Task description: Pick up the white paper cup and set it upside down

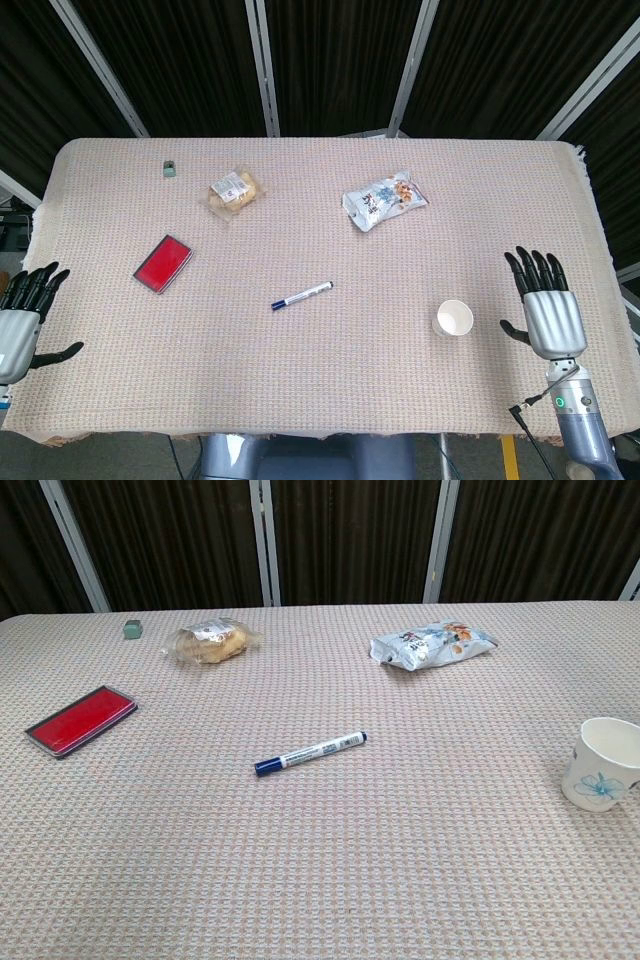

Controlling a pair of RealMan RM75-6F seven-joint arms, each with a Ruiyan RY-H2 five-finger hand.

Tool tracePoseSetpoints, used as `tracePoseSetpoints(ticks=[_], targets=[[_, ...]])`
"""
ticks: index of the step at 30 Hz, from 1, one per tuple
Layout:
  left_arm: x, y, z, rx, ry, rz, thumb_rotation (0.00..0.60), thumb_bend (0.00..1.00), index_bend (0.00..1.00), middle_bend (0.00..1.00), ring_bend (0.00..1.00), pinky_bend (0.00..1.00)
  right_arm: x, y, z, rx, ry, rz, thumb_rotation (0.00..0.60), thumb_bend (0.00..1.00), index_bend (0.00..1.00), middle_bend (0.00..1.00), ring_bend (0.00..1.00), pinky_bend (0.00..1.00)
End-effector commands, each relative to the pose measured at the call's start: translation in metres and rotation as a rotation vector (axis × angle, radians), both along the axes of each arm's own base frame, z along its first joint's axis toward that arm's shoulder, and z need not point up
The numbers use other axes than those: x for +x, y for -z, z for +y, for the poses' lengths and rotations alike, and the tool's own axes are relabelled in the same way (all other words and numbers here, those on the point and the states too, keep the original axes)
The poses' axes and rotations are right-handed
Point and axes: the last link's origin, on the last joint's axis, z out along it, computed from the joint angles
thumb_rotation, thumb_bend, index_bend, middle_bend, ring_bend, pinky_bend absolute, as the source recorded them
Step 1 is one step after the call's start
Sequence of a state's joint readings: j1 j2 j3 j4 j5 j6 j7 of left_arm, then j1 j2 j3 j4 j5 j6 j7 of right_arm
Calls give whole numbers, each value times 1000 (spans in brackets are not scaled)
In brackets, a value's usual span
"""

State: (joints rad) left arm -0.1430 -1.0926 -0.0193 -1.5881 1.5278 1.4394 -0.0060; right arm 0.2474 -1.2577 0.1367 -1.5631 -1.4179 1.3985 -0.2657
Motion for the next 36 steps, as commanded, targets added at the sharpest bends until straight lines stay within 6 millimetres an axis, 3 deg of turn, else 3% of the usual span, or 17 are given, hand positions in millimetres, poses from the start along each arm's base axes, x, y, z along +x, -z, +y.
tracePoseSetpoints(ticks=[1,15,24,36], targets=[[0,0,0,0,0,-1,600,11,0,0,0,0,0,0,1,-1,1,0,600,0,0,0,0,0],[1,1,3,-8,11,-1,600,12,0,0,0,0,1,-3,6,1,21,-18,600,0,0,0,0,0],[3,2,4,-12,15,5,600,13,0,0,0,0,22,-9,21,172,57,-144,600,0,2,0,0,0],[4,2,6,-12,16,7,600,20,0,0,0,0,38,4,19,338,109,-170,600,1,175,0,0,0]])
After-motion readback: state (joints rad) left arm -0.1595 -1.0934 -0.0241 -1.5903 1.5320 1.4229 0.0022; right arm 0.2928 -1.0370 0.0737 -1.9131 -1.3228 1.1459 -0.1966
